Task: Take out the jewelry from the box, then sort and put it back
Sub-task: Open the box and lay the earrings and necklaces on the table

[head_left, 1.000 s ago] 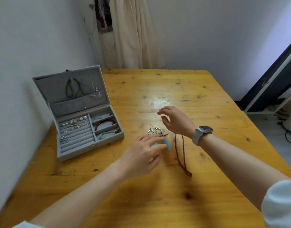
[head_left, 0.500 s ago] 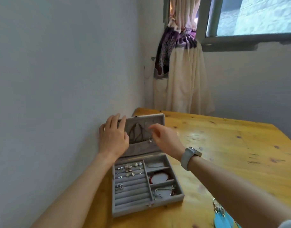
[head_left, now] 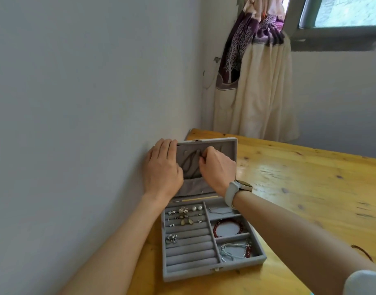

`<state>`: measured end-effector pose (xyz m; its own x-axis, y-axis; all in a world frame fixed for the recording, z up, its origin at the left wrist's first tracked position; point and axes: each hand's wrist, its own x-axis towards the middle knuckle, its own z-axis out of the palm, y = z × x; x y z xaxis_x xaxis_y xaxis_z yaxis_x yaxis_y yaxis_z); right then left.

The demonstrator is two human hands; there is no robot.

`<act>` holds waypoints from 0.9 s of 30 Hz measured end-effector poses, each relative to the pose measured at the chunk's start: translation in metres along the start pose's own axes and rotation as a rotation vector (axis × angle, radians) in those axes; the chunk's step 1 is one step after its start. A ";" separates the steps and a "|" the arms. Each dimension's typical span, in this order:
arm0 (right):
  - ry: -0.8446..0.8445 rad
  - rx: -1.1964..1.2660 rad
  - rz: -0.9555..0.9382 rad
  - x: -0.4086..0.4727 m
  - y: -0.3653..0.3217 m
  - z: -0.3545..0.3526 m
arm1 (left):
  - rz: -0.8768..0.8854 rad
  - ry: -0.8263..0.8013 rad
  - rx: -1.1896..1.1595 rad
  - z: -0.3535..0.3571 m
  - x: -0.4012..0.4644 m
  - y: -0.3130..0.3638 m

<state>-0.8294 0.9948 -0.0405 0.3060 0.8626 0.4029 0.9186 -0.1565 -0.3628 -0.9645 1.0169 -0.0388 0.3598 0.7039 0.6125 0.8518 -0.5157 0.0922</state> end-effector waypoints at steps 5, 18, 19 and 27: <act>0.080 0.154 0.018 0.004 -0.001 -0.015 | -0.012 -0.042 -0.024 -0.005 -0.004 0.001; -0.007 0.960 0.030 -0.016 -0.011 -0.158 | -0.171 -0.073 -0.543 -0.064 -0.007 0.040; -0.056 1.004 0.065 -0.027 -0.006 -0.165 | -0.218 -0.118 -0.765 -0.075 -0.015 0.053; -0.244 1.248 0.454 -0.134 0.068 -0.199 | -0.609 -0.768 -1.776 -0.089 -0.111 0.171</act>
<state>-0.7588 0.7728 0.0477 0.3478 0.9352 -0.0669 -0.1297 -0.0227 -0.9913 -0.8930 0.8067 -0.0212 0.6900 0.7104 -0.1388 -0.1678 0.3436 0.9240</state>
